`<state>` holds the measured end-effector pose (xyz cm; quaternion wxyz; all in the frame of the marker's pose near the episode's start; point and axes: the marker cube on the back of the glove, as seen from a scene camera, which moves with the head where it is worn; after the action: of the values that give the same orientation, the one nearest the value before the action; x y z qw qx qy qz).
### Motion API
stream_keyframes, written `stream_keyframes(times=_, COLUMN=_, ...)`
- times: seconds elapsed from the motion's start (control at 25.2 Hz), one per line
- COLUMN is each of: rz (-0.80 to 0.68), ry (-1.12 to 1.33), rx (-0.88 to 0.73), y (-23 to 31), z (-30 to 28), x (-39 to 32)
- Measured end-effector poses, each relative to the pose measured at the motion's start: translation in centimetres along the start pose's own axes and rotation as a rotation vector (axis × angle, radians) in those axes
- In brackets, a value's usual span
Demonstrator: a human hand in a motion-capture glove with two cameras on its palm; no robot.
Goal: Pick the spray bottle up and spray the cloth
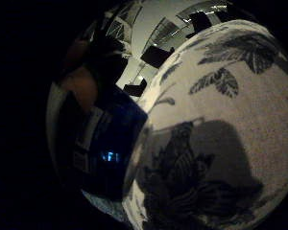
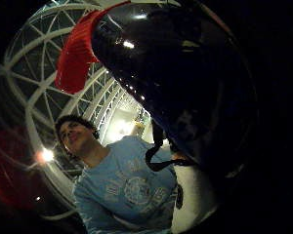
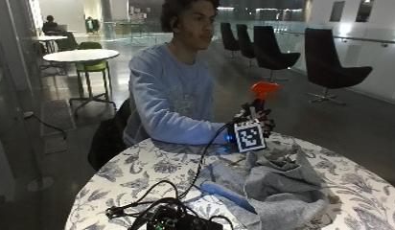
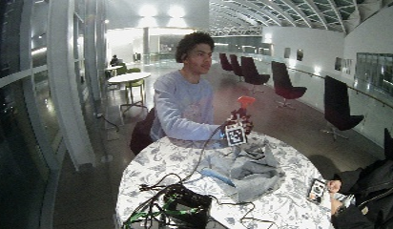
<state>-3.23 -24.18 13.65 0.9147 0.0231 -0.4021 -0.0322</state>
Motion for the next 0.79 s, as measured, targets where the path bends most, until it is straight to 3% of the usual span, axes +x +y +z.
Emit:
stream_keyframes(times=0.08, rz=-0.001, ry=0.076, rx=0.003, y=0.0, z=0.0, x=1.3)
stream_keyframes(times=0.32, rz=0.002, ry=-0.121, rx=-0.077, y=1.3, z=-0.3, x=-1.5)
stream_keyframes(times=0.63, rz=-0.004, ry=0.102, rx=-0.118, y=8.3, z=-5.3, x=-4.1)
stream_keyframes(times=0.79, rz=-0.028, ry=0.328, rx=-0.077, y=13.2, z=-9.5, x=-6.5)
